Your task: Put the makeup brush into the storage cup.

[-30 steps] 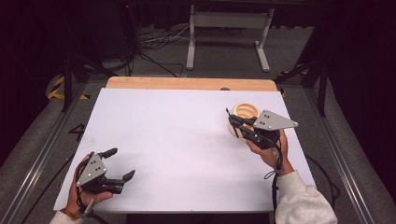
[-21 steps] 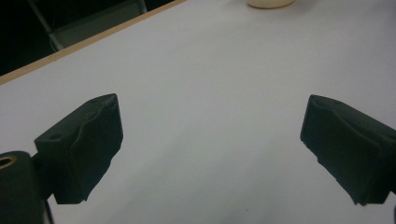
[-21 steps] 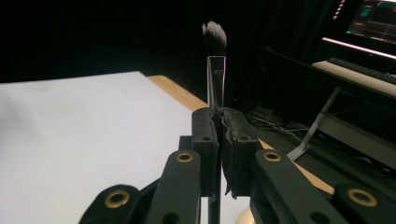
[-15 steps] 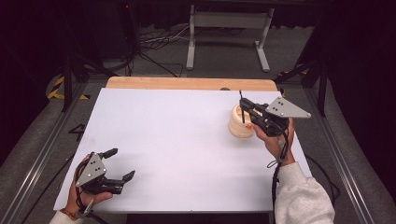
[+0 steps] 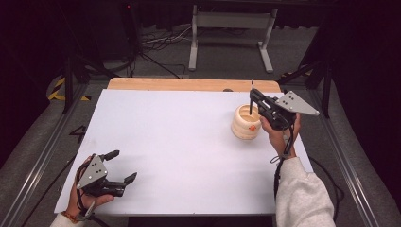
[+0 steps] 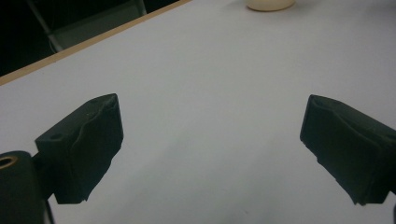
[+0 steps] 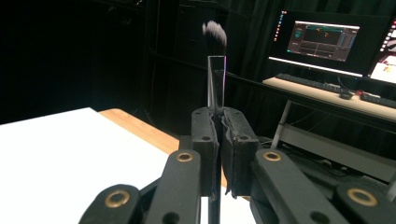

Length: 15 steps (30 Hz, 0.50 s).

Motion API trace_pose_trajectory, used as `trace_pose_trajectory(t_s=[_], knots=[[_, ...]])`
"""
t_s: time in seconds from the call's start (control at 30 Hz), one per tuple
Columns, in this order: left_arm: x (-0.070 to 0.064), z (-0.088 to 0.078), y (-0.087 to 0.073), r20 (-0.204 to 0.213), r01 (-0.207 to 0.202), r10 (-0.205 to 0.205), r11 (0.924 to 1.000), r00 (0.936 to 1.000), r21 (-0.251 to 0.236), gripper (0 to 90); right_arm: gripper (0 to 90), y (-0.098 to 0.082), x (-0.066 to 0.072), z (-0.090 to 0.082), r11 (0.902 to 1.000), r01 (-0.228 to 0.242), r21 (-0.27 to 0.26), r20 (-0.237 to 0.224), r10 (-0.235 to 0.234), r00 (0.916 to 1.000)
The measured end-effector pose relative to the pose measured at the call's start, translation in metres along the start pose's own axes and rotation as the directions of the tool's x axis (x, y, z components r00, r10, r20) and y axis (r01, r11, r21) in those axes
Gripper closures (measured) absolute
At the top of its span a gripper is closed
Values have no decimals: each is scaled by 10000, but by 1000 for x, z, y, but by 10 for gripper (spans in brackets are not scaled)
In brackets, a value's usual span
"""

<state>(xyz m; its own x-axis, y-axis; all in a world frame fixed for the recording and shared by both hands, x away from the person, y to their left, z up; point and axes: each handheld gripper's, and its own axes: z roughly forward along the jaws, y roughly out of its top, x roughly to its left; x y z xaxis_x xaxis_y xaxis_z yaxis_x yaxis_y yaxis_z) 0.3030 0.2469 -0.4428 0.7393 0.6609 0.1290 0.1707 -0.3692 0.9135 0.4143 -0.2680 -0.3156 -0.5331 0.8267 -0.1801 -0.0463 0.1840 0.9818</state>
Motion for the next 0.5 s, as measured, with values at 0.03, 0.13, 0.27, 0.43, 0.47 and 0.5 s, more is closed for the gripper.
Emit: trace_pose_trajectory(t_s=[0.03, 0.13, 0.27, 0.43, 0.47, 0.5], knots=[[0, 0, 0, 3, -18, 18, 10000, 10000, -3, 66, 845, 0, -2, 1, 10000, -47, -57, 122, 48, 9999], [2, 0, 0, 27, 12, -12, 10000, 10000, -49, 66, 846, 0, -5, 3, 9999, -92, -131, 262, 96, 9996], [2, 0, -1, 11, 59, -59, 9999, 10000, -95, 66, 845, -2, -9, 5, 9996, -153, -230, 492, 164, 9987], [2, -2, 0, 34, 48, -47, 9998, 10000, -189, 67, 845, -8, -14, 9, 9992, -339, -213, 601, 351, 9976], [2, -3, 0, 45, 87, -86, 9996, 10000, -258, 67, 845, -9, -16, 10, 9989, -404, -234, 636, 419, 9971], [2, -3, 0, 45, 87, -86, 9996, 10000, -258, 66, 845, -10, -17, 10, 9985, -484, -270, 617, 500, 9968]])
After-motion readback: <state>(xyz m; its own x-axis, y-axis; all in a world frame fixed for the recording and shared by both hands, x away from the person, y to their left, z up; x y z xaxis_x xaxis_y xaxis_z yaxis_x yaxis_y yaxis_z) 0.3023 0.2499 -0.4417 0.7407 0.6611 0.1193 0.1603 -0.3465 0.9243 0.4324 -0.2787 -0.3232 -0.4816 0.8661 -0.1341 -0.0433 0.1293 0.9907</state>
